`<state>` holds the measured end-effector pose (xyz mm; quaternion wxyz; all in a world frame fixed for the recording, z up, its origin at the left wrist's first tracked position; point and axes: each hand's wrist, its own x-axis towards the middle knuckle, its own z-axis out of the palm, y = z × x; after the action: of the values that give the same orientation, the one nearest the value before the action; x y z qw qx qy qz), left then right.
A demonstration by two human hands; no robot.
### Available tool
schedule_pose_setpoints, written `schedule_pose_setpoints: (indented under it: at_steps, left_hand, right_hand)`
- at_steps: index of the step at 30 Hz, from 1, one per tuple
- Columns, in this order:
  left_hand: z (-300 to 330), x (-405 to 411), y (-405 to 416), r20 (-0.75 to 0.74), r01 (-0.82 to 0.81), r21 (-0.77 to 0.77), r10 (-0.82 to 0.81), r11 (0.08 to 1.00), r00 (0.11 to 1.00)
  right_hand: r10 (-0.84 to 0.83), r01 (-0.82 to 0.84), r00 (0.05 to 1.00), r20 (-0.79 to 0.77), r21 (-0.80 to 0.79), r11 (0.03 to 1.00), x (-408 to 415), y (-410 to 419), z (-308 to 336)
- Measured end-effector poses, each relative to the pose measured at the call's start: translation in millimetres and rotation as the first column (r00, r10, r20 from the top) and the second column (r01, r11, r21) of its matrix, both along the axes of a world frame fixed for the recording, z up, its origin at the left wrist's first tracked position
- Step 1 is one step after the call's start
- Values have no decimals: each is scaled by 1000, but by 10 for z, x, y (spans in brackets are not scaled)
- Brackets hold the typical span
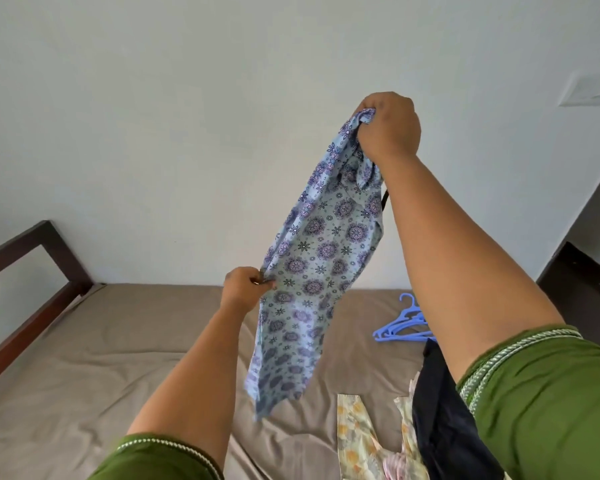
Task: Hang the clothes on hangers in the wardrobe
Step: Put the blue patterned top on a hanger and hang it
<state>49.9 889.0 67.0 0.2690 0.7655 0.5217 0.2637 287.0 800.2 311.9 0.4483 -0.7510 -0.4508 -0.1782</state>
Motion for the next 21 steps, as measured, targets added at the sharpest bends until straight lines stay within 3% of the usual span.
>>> schedule_pose_setpoints:
  at_steps: [3, 5, 7, 8, 9, 10, 11, 12, 13, 17, 21]
  left_hand:
    - [-51, -91, 24, 134, -49, -16, 51, 999, 990]
    - [-89, -108, 30, 52, -43, -40, 45, 998, 998]
    - [-95, -71, 11, 10, -169, -23, 169, 985, 986]
    - [-84, -33, -14, 85, -287, -86, 294, 954, 952]
    - [-66, 16, -27, 255, -384, -230, 436, 894, 863]
    - [-23, 67, -37, 437, -389, -468, 590, 794, 679]
    - [27, 115, -28, 551, -204, -704, 705, 680, 447]
    - [49, 153, 15, 607, 51, -785, 751, 617, 259]
    - [74, 182, 68, 638, 226, -767, 753, 601, 163]
    - [259, 298, 164, 767, 446, -537, 634, 716, -95]
    - [363, 435, 81, 843, 552, -355, 513, 755, -160]
  right_hand:
    - [-16, 16, 999, -36, -11, 1000, 142, -35, -116]
    - [11, -11, 995, -95, -2, 1000, 205, -46, -214]
    - [43, -36, 986, -160, 45, 998, 230, -65, -323]
    - [64, -50, 981, -182, 80, 995, 237, -92, -385]
    - [93, -71, 977, -194, 118, 990, 251, -133, -453]
    - [128, -97, 971, -205, 152, 984, 271, -181, -532]
    - [172, -134, 962, -214, 180, 975, 289, -238, -629]
    - [220, -178, 951, -219, 198, 964, 302, -294, -748]
    - [268, -223, 937, -223, 207, 953, 305, -347, -892]
    - [348, -330, 910, -223, 118, 937, 181, -527, -1781]
    - [392, -448, 876, -282, -172, 877, -66, -653, -2787]
